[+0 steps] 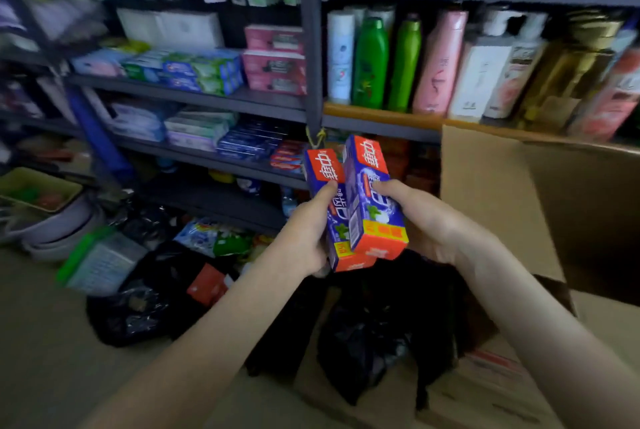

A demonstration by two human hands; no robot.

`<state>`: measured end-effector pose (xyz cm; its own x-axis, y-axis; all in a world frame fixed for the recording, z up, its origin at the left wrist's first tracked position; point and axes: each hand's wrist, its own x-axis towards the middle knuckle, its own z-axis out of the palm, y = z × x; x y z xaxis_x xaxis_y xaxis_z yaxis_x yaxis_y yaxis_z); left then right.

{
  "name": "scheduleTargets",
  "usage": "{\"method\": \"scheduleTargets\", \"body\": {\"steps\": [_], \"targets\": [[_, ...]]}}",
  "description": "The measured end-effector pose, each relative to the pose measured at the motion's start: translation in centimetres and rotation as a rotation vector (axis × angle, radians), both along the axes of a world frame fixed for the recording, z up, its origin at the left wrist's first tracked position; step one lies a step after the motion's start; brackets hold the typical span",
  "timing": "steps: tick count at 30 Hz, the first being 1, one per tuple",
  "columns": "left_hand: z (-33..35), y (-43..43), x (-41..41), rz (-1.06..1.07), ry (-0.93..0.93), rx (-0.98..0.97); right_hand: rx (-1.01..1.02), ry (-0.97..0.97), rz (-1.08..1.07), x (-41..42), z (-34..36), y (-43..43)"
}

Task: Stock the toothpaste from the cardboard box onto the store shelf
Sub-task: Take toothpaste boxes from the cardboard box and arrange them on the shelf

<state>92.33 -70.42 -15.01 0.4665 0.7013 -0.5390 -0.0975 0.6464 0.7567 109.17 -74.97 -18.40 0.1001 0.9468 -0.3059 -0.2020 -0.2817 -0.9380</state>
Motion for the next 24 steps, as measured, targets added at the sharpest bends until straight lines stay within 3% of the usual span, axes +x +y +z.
{"method": "scheduleTargets", "body": {"steps": [6, 12, 16, 20, 24], "targets": [[0.7, 10.5, -10.0, -0.048, -0.034, 0.118, 0.008, -0.168, 0.041, -9.9, -0.2, 12.1], [1.0, 17.6, -13.2, -0.034, -0.074, 0.117, 0.062, -0.302, 0.067, -13.3, 1.7, 19.8], [1.3, 21.1, -14.0, 0.028, -0.083, 0.082, 0.102, -0.248, 0.075, -14.2, 3.3, 23.4], [1.0, 24.9, -15.8, 0.218, -0.062, 0.058, 0.17, -0.15, 0.041, -15.6, 4.7, 26.6], [0.7, 28.8, -18.5, 0.304, -0.085, 0.071, 0.214, -0.123, 0.137, -18.8, 4.3, 30.4]]}}
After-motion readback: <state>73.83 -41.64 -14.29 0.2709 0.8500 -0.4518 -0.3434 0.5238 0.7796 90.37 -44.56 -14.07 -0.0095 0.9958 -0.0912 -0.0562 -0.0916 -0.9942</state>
